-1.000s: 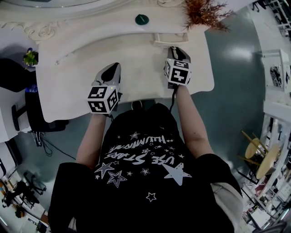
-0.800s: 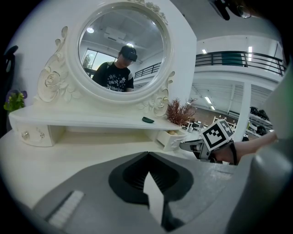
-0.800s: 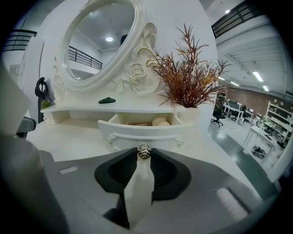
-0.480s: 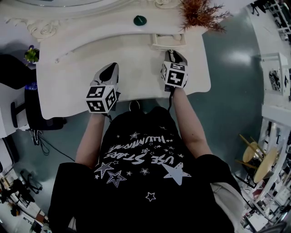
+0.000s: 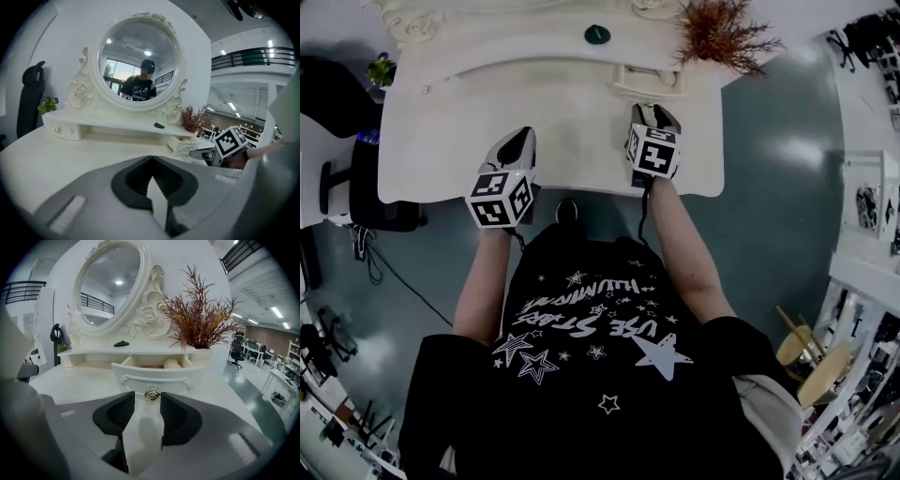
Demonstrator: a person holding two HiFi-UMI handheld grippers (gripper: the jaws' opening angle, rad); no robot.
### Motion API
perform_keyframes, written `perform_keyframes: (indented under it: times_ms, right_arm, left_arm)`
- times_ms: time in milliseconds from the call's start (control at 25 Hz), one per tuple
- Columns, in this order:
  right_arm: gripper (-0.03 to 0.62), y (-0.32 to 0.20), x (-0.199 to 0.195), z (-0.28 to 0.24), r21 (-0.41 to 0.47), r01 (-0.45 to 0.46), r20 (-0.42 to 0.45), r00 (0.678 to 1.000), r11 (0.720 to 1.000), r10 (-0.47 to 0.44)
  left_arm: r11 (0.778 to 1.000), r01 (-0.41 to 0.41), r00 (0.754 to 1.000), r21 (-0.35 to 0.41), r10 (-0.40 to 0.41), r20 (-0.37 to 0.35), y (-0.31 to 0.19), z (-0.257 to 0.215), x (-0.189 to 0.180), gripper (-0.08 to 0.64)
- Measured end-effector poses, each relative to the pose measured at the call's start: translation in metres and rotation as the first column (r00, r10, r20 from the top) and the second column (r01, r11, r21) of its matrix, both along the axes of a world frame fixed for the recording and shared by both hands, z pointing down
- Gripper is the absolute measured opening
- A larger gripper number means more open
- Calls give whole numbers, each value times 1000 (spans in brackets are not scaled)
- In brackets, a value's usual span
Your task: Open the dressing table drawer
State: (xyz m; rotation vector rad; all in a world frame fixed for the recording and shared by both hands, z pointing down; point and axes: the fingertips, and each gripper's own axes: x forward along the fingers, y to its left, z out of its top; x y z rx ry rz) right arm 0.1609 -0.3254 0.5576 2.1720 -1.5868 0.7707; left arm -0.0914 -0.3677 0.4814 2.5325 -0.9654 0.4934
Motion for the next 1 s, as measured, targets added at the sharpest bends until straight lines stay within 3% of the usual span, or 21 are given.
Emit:
perform_keyframes:
  times_ms: [520, 640, 800, 1000]
  right_arm:
    - [186, 54, 2, -55, 114, 184, -32, 983, 976, -182]
    - [139, 75, 8, -75, 159, 218, -60, 976, 963, -211]
    - [26, 106, 10, -100, 228, 266, -87, 964, 937, -253]
    - [26, 154, 2, -117, 264, 342, -76, 939, 902, -334]
  left_arm:
    - [980, 185, 983, 73, -184, -25, 102, -29, -6, 0]
    - [970, 224, 974, 90, -222, -35, 135, -35, -5, 0]
    - [956, 273, 962, 105, -270, -47, 182, -37, -4, 0]
    - [948, 304, 952, 90, -301, -46, 242, -35, 1, 0]
